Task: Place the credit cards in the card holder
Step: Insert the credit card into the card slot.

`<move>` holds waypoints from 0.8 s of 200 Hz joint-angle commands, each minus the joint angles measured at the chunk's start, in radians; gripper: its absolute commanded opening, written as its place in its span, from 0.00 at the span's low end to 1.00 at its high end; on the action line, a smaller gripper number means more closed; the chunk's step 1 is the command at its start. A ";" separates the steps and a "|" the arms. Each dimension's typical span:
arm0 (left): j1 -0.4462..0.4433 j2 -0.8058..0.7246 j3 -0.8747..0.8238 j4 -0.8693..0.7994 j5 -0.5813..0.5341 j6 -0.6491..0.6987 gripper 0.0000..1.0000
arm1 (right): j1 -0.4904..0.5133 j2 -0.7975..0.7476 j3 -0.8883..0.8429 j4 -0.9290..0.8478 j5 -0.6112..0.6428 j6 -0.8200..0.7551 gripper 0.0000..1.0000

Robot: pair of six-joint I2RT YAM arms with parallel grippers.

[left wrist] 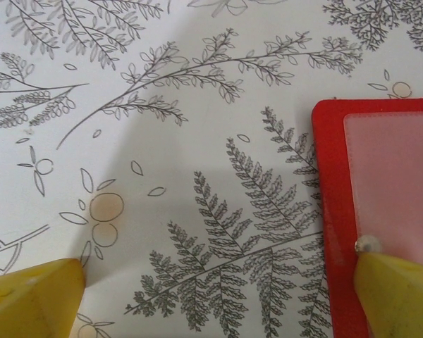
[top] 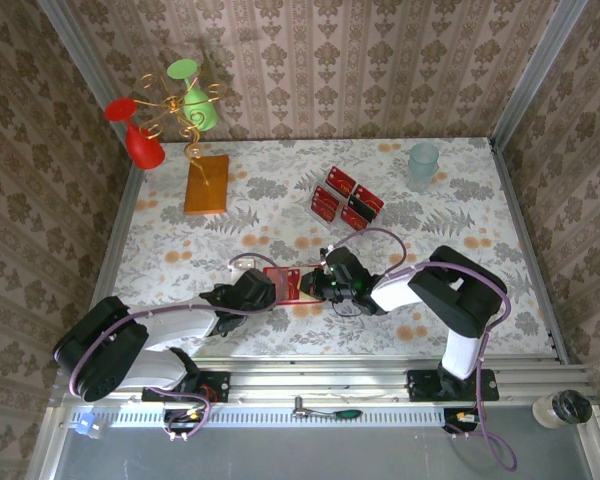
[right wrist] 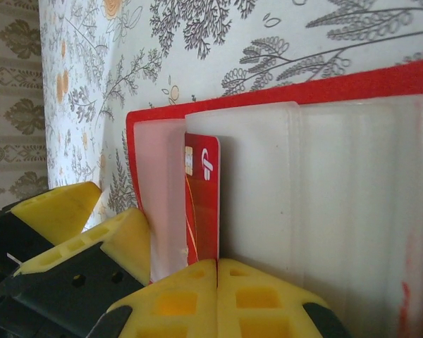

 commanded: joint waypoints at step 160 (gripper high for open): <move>-0.005 0.030 -0.033 -0.018 -0.001 -0.009 1.00 | 0.006 0.003 0.361 -0.681 0.039 -0.328 0.00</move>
